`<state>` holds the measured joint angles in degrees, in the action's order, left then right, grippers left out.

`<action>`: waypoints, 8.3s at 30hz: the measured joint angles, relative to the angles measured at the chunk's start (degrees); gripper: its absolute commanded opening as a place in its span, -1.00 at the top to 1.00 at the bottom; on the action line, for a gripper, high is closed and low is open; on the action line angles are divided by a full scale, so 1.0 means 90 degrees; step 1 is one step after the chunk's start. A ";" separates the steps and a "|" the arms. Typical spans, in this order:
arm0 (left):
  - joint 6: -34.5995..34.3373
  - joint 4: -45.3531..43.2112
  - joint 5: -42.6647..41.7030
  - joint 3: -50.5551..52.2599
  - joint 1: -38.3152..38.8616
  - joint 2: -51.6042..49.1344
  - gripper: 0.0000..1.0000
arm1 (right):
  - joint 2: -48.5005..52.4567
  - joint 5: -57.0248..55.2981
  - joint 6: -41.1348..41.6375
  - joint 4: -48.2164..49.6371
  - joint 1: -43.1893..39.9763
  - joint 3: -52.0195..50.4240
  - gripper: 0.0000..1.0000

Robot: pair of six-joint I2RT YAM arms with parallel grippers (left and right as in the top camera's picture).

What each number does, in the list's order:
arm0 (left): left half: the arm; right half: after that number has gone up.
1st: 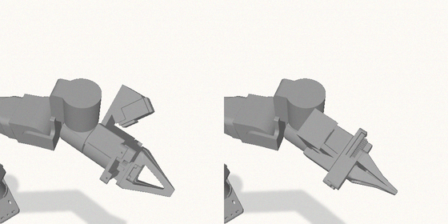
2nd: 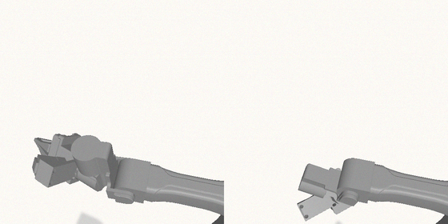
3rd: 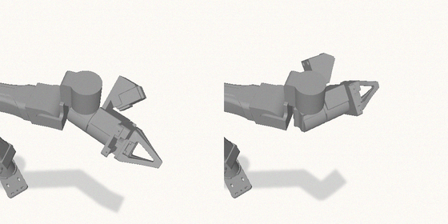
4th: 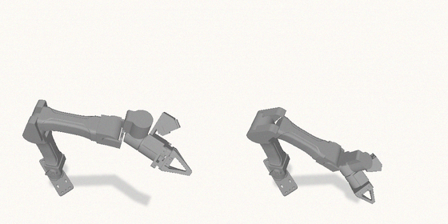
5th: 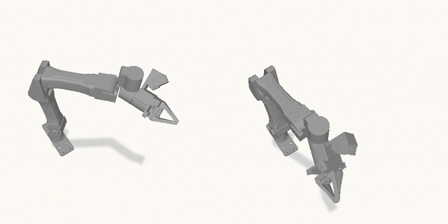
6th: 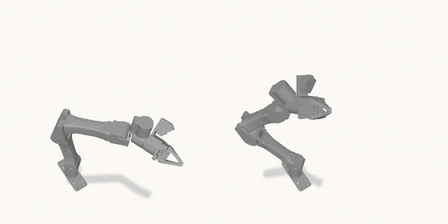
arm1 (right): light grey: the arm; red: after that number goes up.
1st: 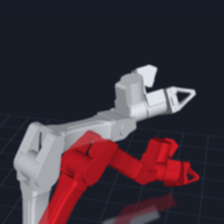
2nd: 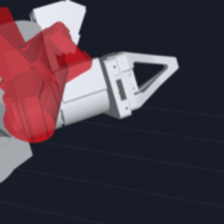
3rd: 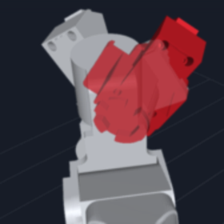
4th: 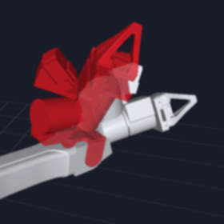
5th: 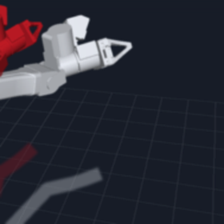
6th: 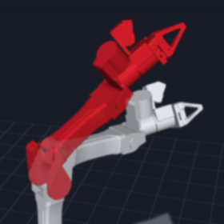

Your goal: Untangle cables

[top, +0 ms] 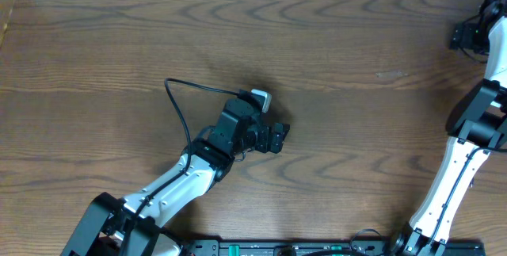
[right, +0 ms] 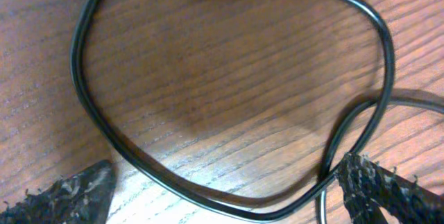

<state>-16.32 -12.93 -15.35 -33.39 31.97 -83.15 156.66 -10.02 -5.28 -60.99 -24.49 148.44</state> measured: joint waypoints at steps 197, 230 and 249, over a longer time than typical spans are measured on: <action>0.1649 0.4850 0.1166 0.0636 -0.3373 0.7434 -0.96 | -1.4960 0.0369 0.2268 0.0964 0.2987 -1.1385 -0.98; 0.2176 0.4847 0.0236 0.0636 -0.3373 0.7431 -0.96 | -1.6111 -0.0597 0.1817 0.1790 0.2987 -1.3177 -0.99; 0.2176 0.4867 0.0236 0.0636 -0.3373 0.7431 -0.96 | -1.6111 -0.0602 0.1817 0.0925 0.2987 -1.3180 -0.98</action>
<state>3.27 30.87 -13.23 -27.66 1.61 -16.27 11.66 -15.44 11.07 -52.66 2.39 29.82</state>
